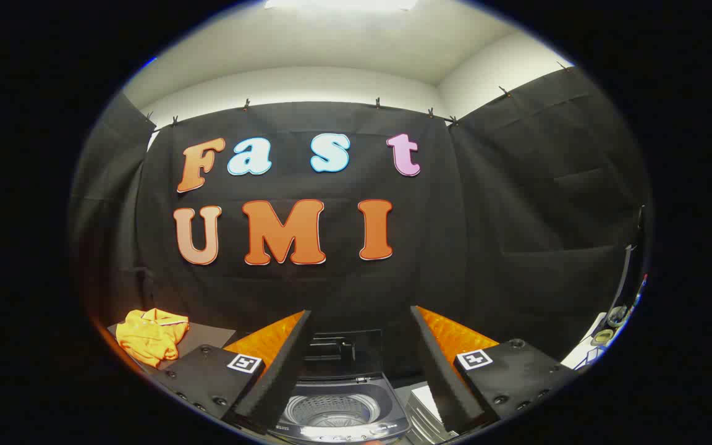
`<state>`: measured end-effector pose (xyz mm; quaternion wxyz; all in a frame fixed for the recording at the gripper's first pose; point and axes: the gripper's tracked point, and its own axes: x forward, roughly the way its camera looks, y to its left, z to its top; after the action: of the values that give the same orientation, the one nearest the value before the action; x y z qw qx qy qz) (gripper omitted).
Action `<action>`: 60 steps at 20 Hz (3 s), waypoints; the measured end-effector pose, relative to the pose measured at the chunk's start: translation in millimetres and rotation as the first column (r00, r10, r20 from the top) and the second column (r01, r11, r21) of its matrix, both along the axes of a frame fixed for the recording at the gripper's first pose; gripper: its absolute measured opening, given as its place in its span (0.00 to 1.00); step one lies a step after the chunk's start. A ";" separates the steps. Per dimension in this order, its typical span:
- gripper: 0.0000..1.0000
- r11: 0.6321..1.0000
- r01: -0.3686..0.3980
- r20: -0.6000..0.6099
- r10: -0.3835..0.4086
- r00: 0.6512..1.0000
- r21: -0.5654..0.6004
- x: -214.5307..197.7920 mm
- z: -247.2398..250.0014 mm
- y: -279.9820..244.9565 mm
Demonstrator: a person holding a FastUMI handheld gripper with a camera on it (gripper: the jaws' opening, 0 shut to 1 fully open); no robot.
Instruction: Put the clothes into the washing machine and then close the washing machine lid.
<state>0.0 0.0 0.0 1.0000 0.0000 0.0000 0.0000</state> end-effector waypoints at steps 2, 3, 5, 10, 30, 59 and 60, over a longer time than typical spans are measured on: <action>0.99 1.000 0.001 0.001 -0.001 1.000 0.004 0.4 3.2 2.2; 0.99 1.000 0.007 0.001 -0.007 1.000 0.002 0.3 4.9 1.4; 0.99 1.000 0.014 0.008 -0.014 1.000 -0.002 1.8 10.7 0.8; 0.99 0.999 0.032 0.019 -0.031 0.999 -0.012 2.9 26.9 -4.0; 0.98 1.000 0.024 -0.001 -0.024 1.000 0.002 -8.2 34.7 9.5; 0.97 0.842 -0.525 -0.085 0.536 0.840 0.119 7.1 -42.1 490.2; 0.97 0.840 -0.532 -0.111 0.541 0.834 0.104 9.3 -55.4 508.4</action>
<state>9.3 508.4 -55.4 0.9569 0.0346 0.0681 0.2804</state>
